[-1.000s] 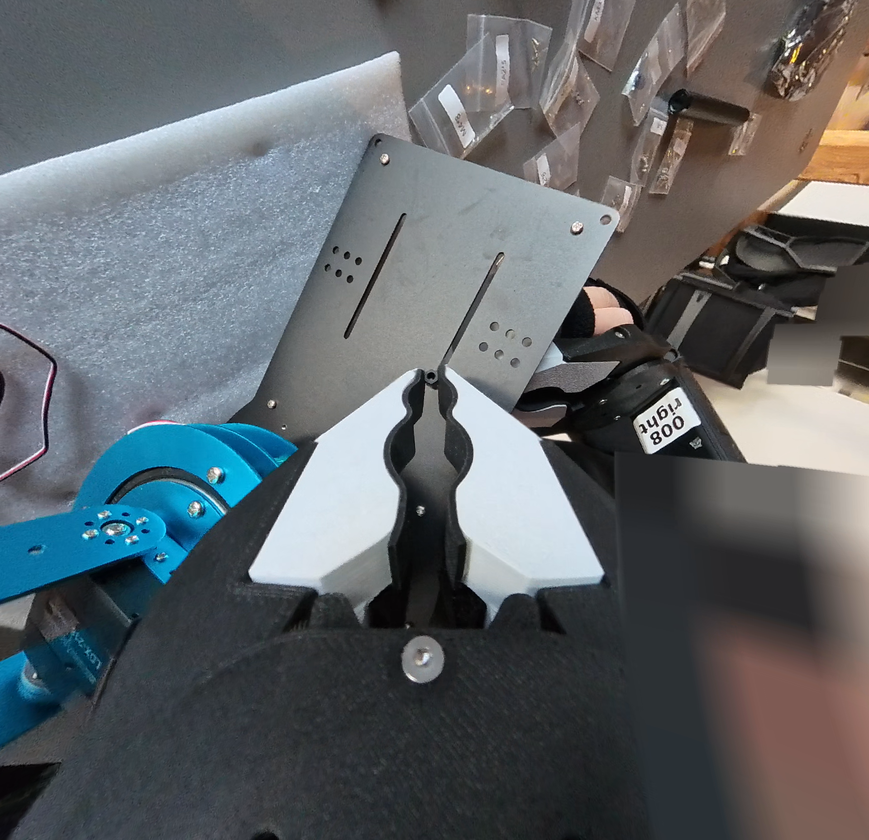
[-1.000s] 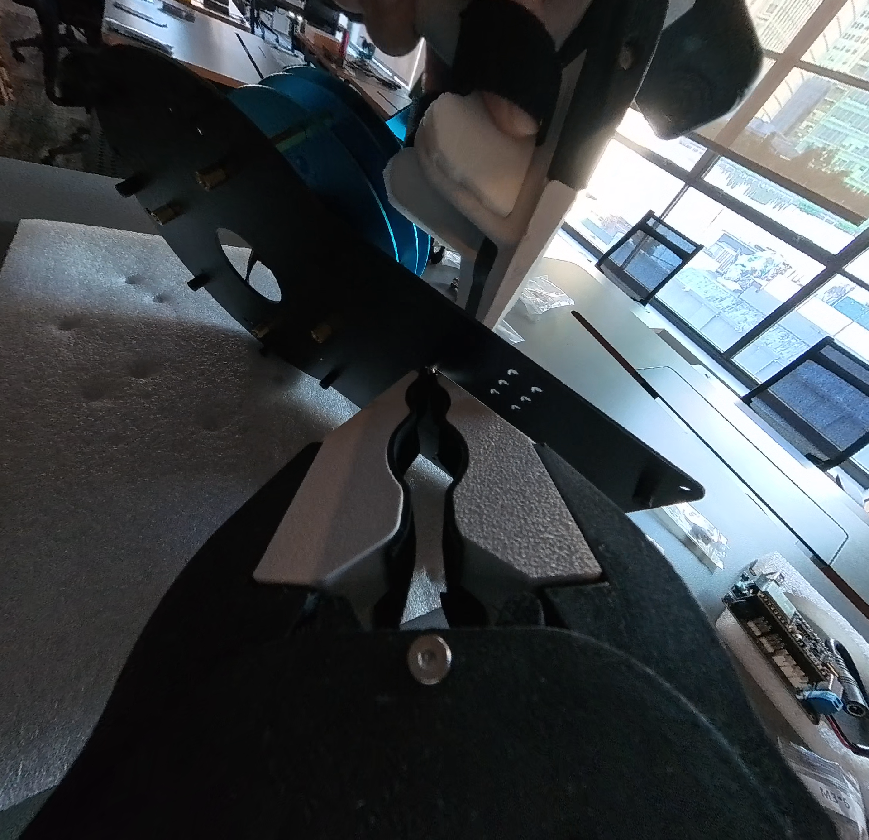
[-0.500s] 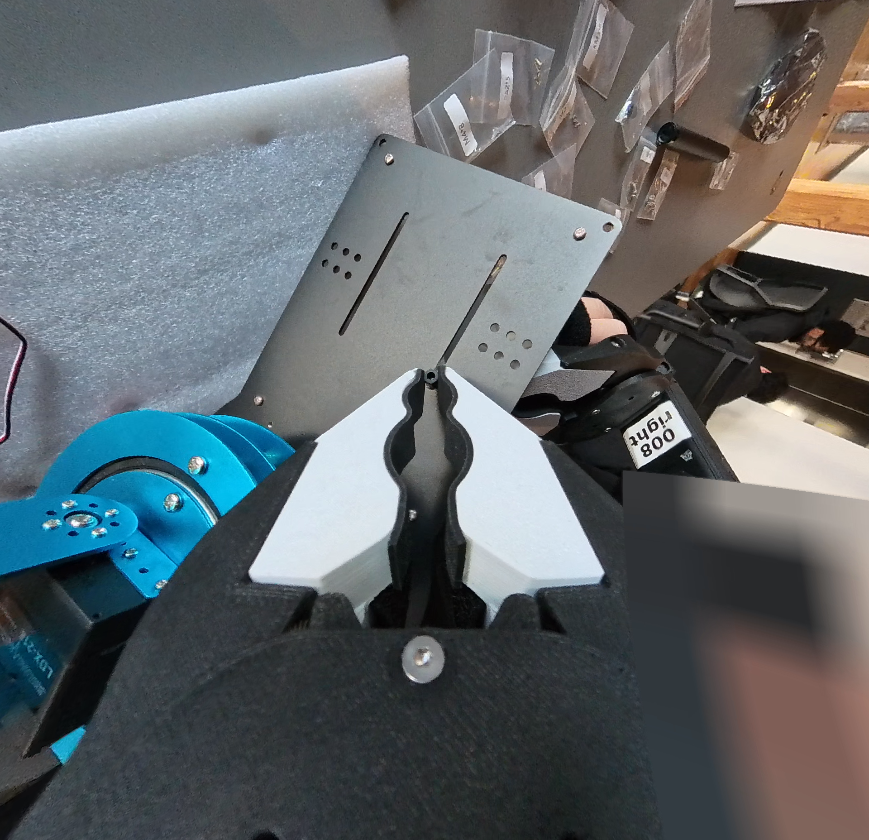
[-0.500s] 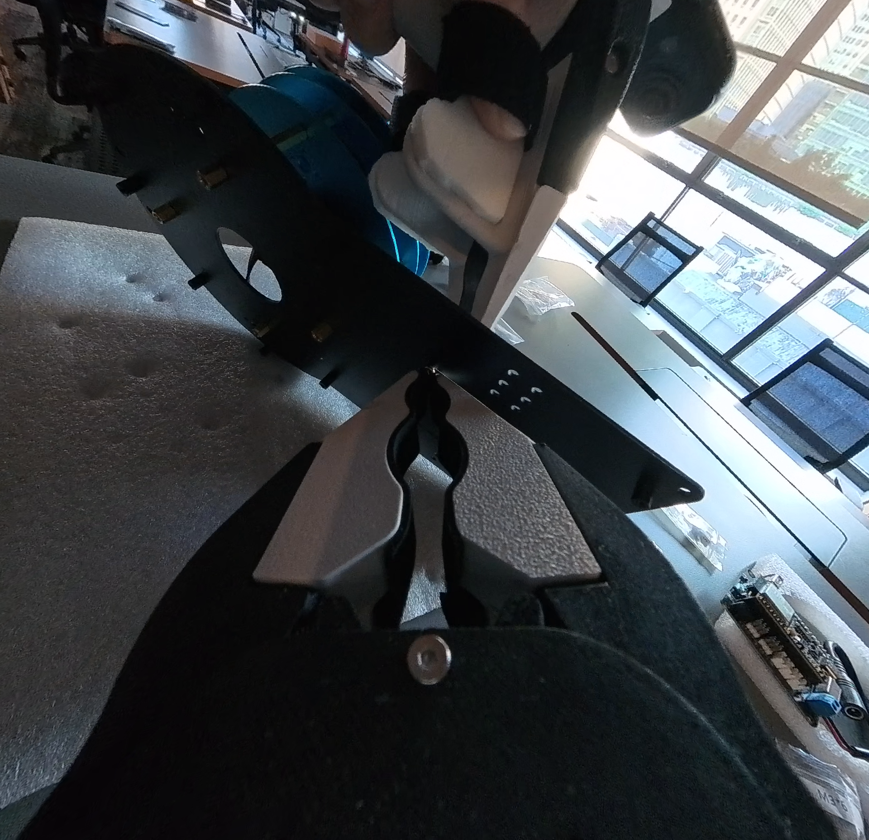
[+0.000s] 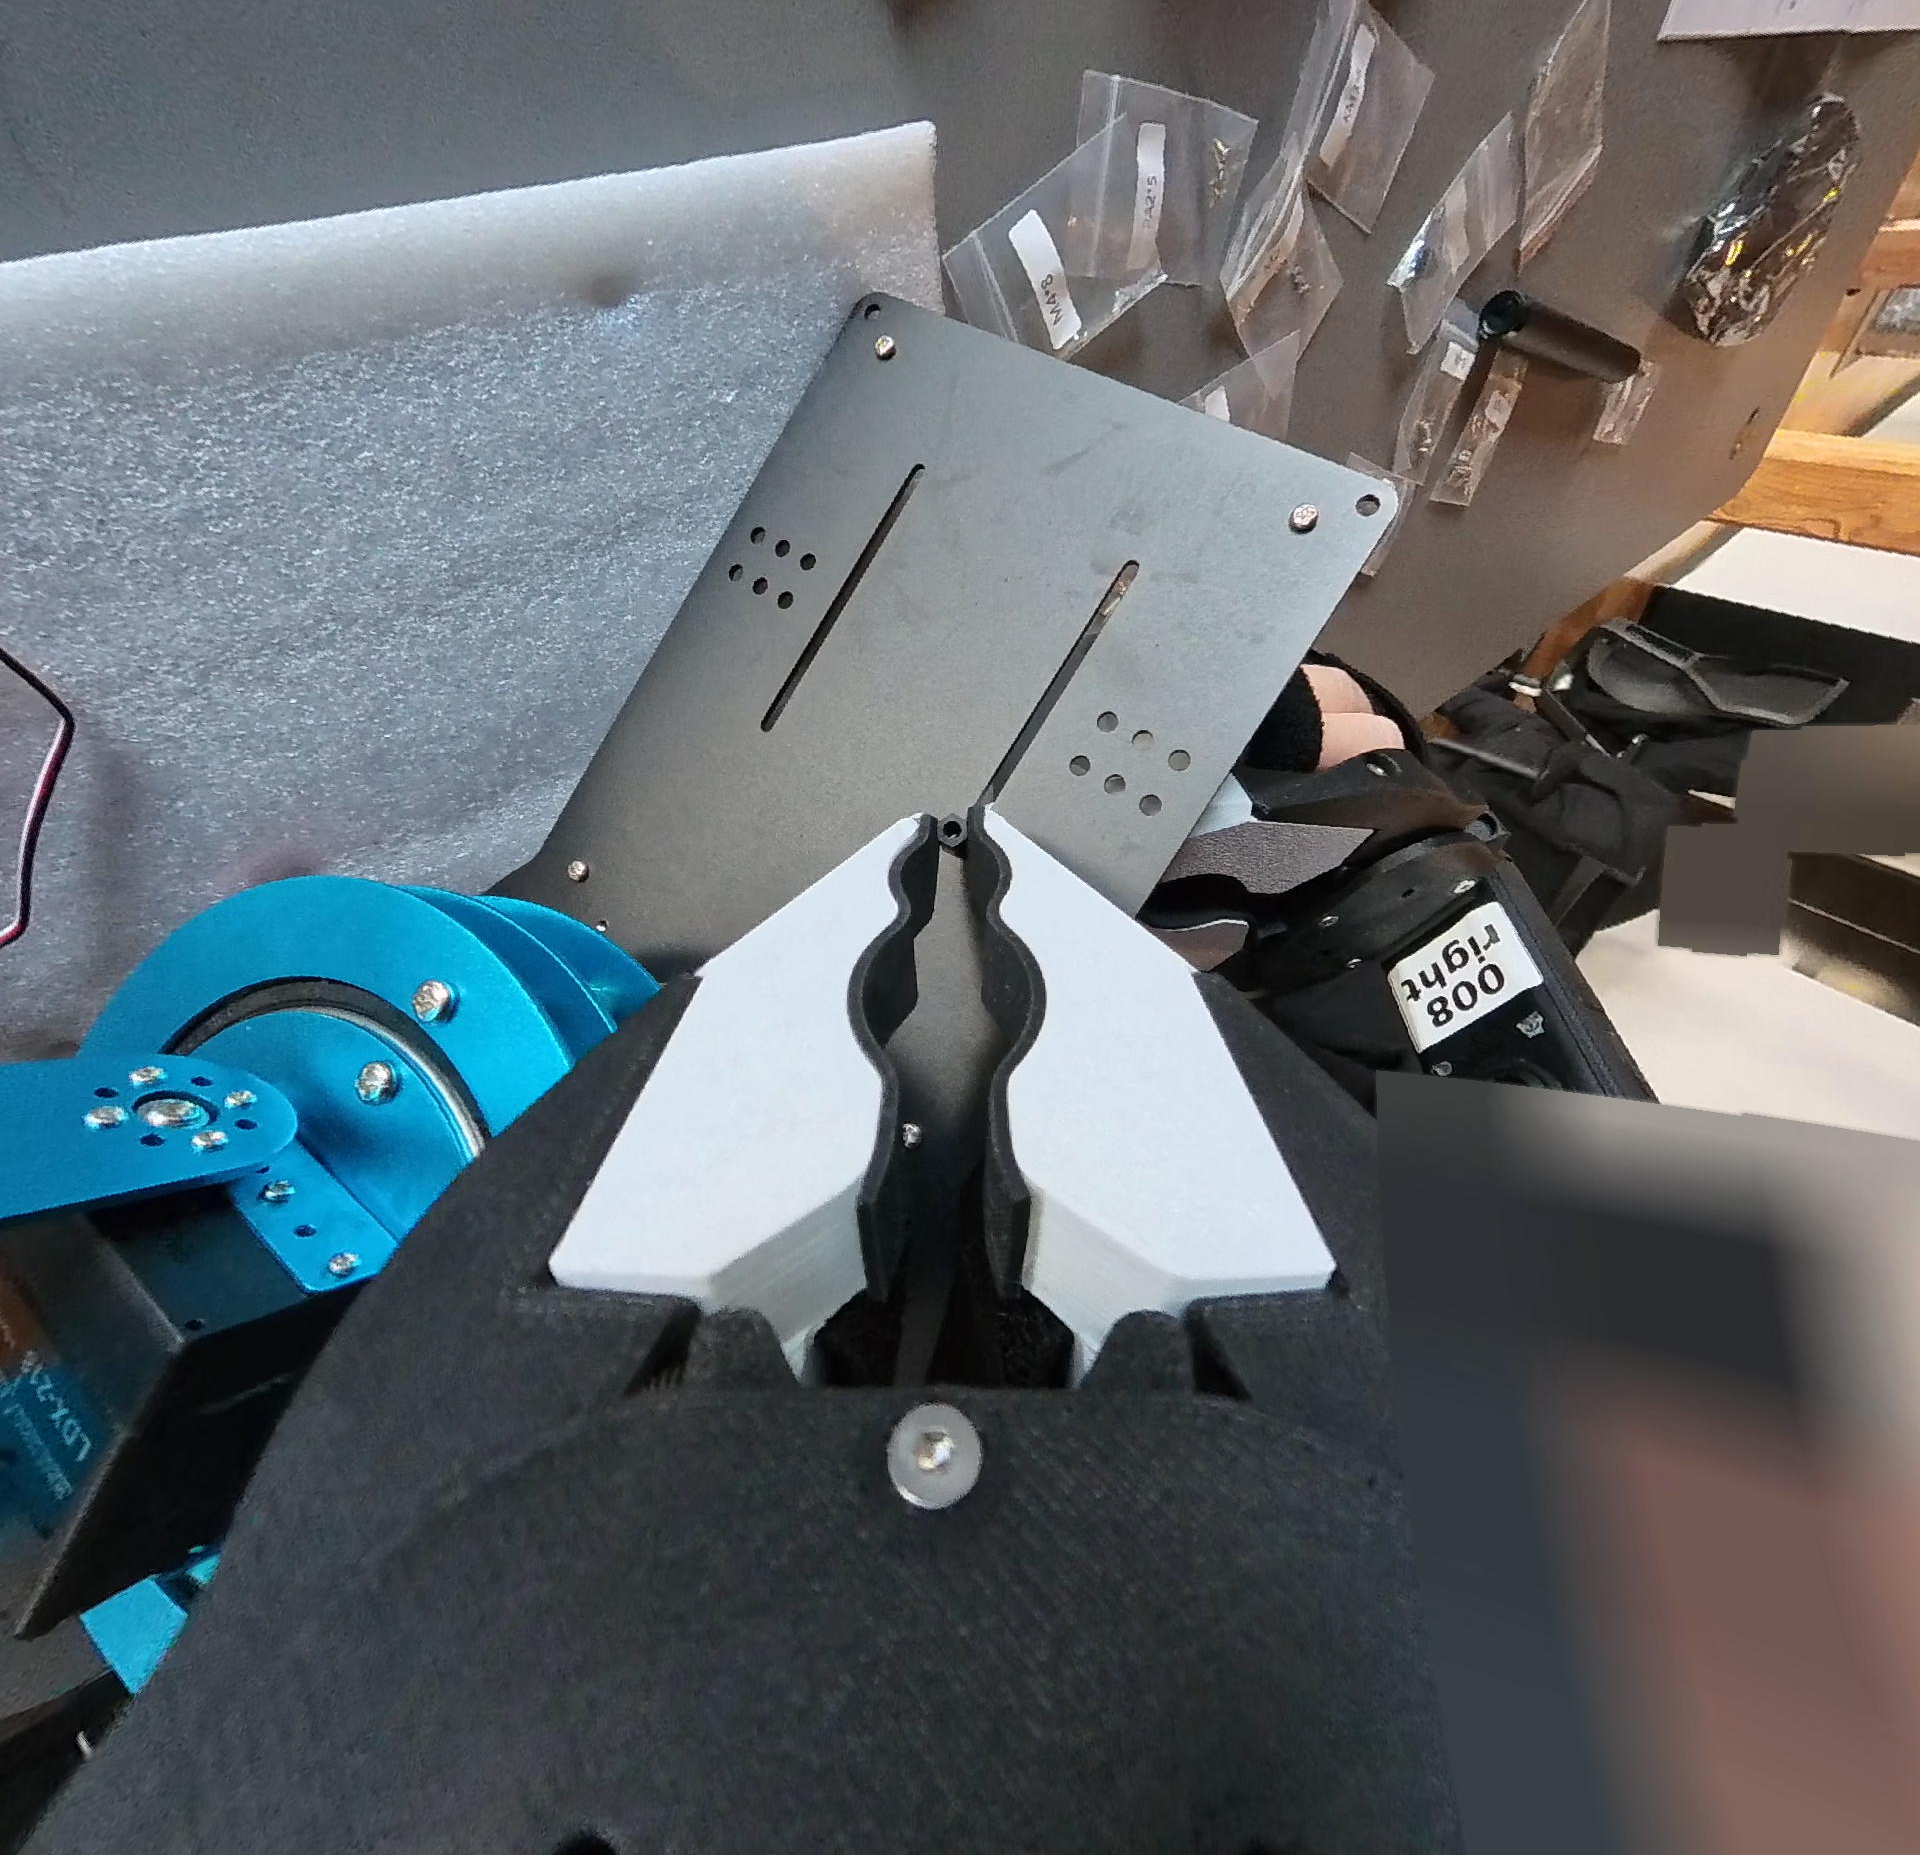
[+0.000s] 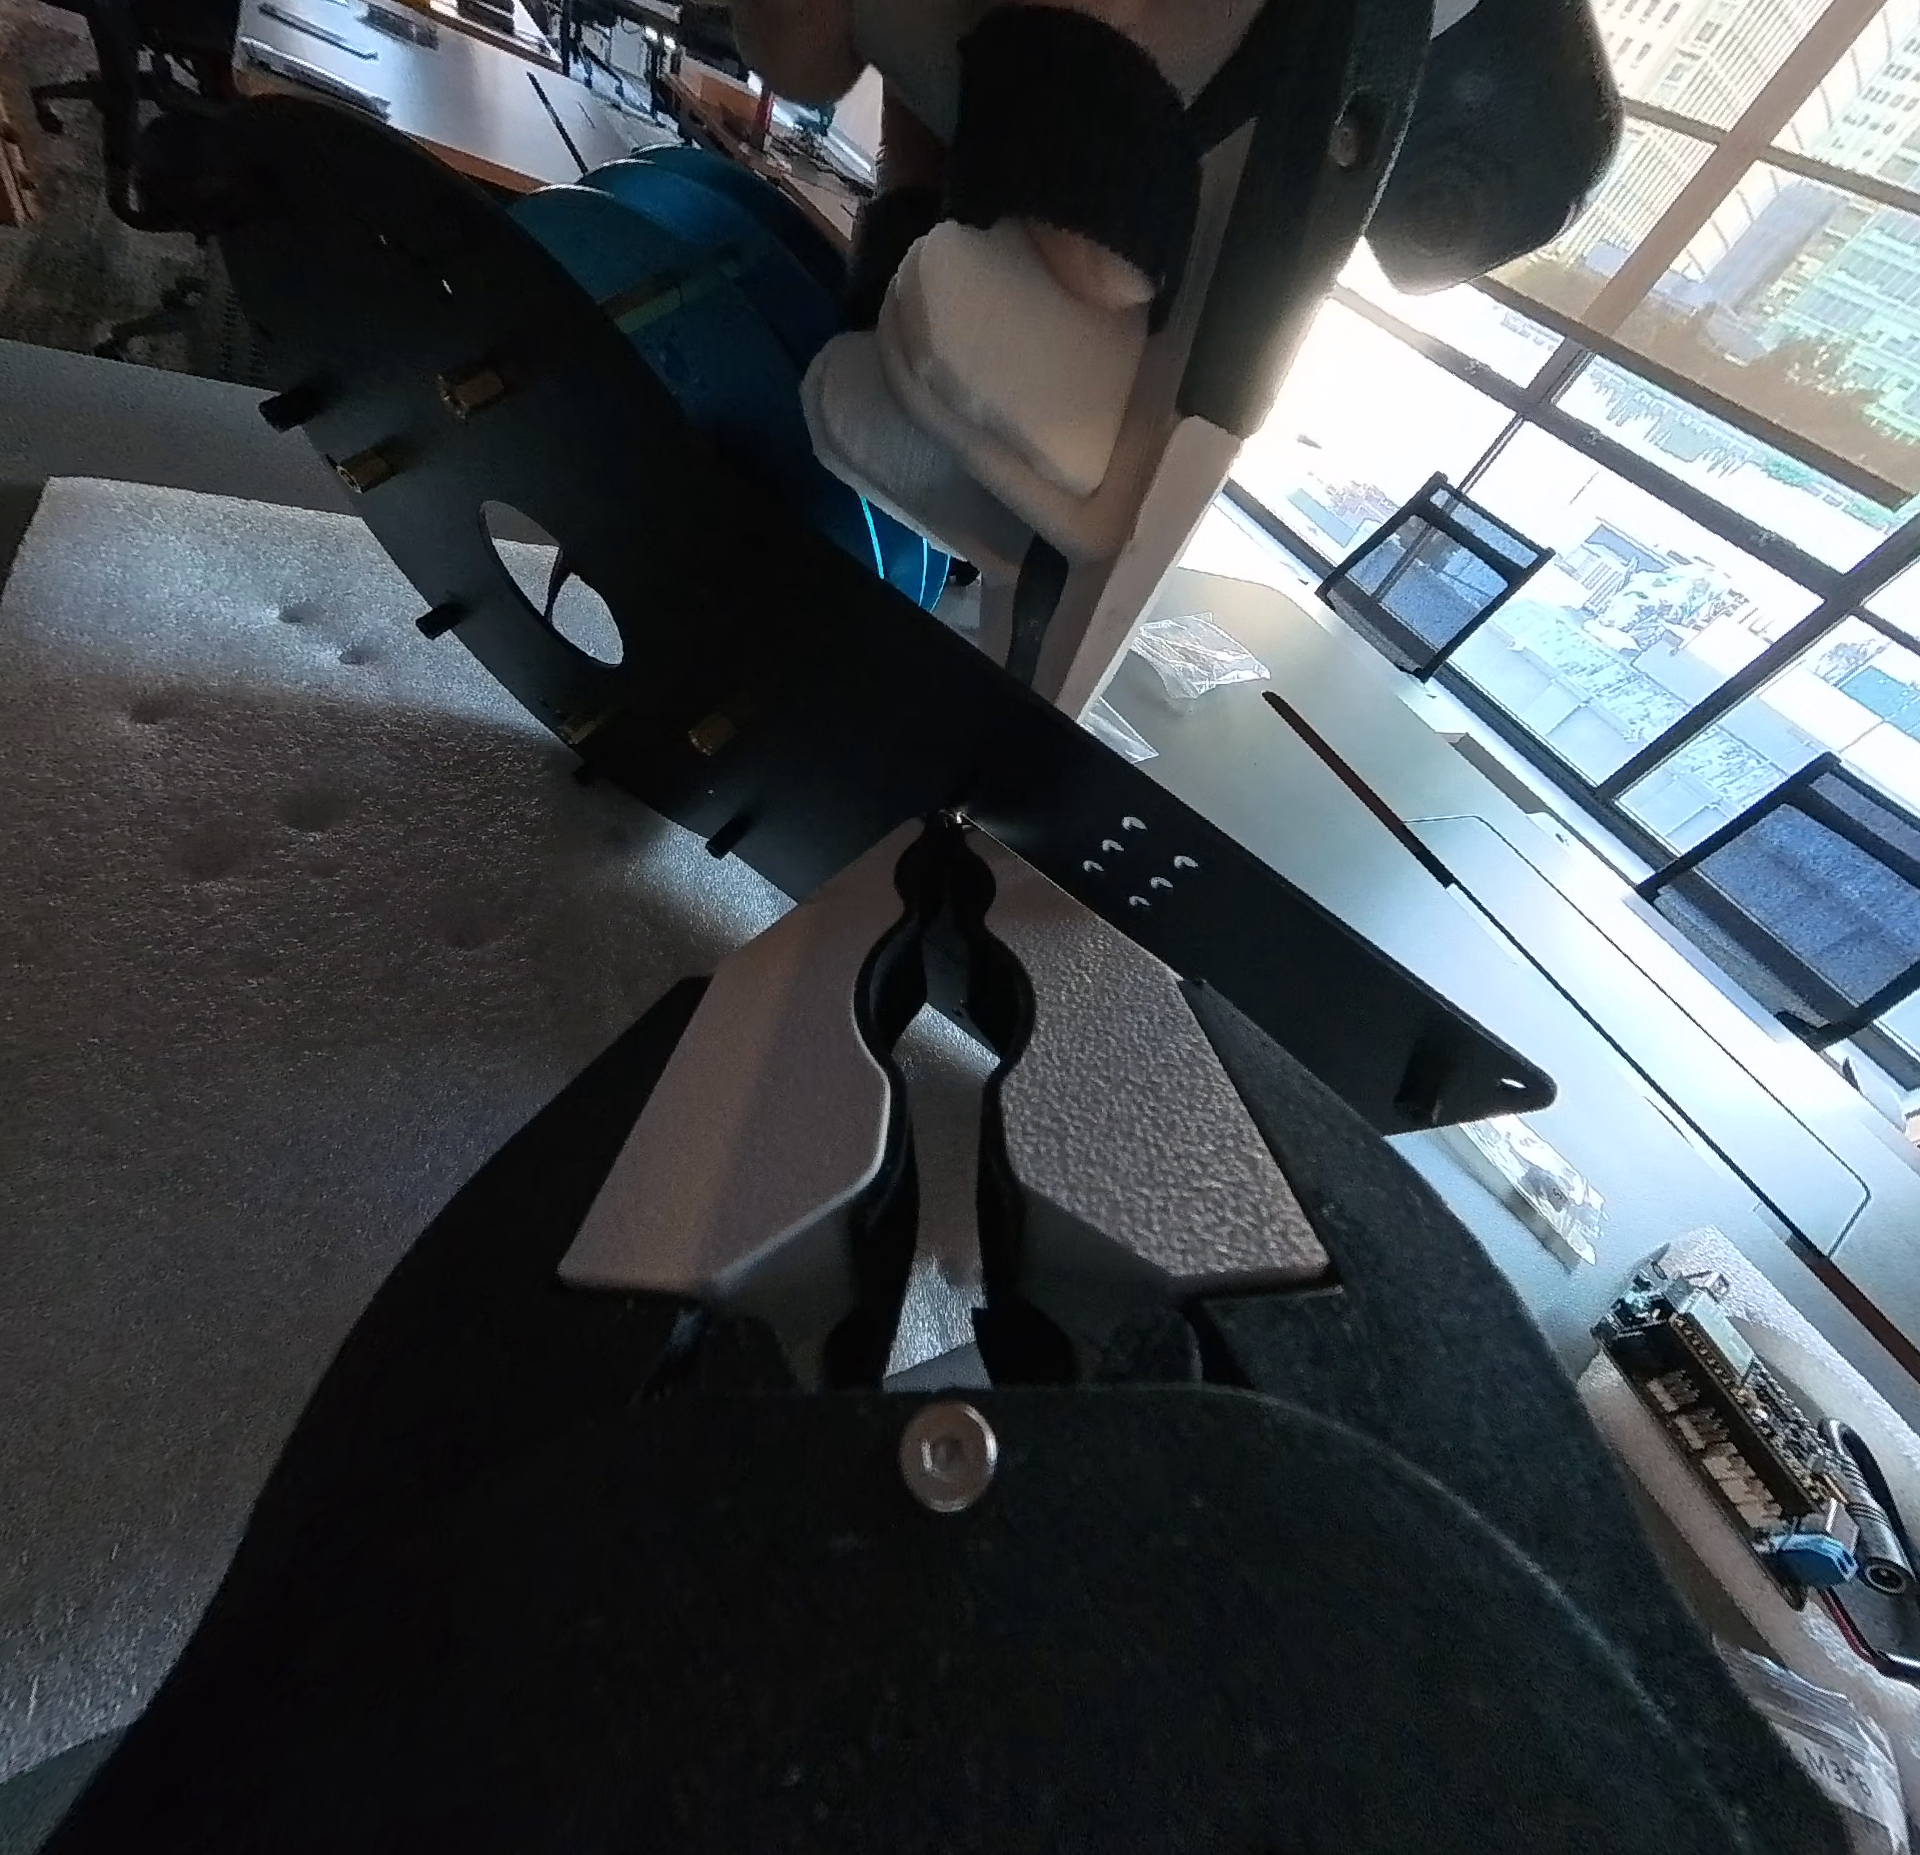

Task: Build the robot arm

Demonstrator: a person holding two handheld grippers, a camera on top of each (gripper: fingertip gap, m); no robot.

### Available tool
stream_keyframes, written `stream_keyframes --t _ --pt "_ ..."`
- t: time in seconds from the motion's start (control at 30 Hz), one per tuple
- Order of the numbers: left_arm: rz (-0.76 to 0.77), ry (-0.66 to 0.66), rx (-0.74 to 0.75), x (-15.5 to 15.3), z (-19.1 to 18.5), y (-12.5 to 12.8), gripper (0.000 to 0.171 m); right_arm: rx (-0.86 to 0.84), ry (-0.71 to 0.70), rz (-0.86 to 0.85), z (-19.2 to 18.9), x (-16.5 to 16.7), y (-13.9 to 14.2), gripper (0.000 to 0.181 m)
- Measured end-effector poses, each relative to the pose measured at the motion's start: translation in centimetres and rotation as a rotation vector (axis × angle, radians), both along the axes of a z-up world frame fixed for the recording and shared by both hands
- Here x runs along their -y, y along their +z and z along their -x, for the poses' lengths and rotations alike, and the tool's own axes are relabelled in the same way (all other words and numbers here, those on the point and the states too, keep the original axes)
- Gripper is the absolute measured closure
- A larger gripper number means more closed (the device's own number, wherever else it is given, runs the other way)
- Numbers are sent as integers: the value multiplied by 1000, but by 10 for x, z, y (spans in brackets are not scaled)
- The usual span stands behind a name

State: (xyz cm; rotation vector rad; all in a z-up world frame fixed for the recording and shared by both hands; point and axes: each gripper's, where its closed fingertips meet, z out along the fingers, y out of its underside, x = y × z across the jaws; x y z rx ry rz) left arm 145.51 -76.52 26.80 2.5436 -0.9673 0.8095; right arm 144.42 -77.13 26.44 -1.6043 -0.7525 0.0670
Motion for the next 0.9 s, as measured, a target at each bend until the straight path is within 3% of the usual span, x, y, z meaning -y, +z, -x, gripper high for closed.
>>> stream_keyframes --t 0.43,0.53,0.9 --pt "41 28 -41 4 1 -2 168 55 6 37 4 -1 -11 181" --pt "16 12 -27 4 0 -1 168 70 26 -54 13 4 2 181" --pt "42 3 -25 5 1 -1 168 112 43 3 10 3 -5 181"
